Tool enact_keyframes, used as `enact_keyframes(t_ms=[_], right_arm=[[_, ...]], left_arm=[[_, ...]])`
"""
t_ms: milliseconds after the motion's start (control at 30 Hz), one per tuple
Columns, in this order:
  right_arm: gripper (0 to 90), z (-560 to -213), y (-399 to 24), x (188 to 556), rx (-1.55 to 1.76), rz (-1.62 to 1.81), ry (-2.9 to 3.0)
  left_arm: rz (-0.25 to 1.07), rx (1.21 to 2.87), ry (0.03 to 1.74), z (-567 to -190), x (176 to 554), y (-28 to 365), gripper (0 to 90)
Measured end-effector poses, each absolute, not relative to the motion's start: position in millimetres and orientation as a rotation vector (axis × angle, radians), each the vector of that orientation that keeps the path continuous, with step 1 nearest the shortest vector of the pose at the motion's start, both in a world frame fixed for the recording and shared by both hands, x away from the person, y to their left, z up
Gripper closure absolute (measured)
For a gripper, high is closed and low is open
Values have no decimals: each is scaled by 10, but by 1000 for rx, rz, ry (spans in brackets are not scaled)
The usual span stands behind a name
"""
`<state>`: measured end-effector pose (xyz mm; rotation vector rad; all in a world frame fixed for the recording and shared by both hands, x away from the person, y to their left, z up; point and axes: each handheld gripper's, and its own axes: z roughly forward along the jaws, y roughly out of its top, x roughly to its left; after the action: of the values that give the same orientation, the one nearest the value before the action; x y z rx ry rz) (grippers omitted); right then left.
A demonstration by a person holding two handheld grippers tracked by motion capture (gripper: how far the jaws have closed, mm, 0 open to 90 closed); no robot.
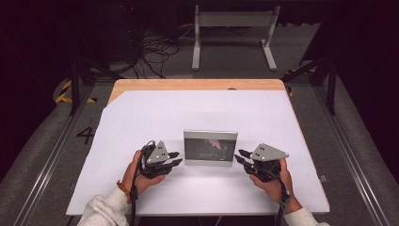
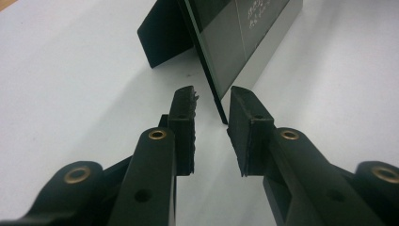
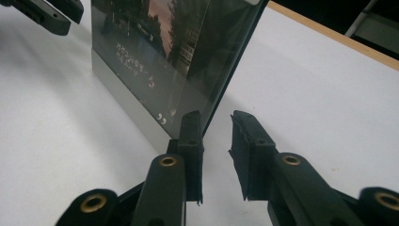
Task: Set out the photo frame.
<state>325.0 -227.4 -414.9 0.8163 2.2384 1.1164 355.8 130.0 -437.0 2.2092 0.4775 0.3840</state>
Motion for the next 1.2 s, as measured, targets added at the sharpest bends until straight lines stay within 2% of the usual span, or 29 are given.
enact_keyframes(t_ms=[567,1200], right_arm=[[659,-4179,-2327,3164,812,1093,2260],[548,-4207,-2405,3081,804,1063,2262]], left_arm=[[386,2203,483,-4364,3400,1448,620],[380,2216,493,-4400,3280,1572,452]])
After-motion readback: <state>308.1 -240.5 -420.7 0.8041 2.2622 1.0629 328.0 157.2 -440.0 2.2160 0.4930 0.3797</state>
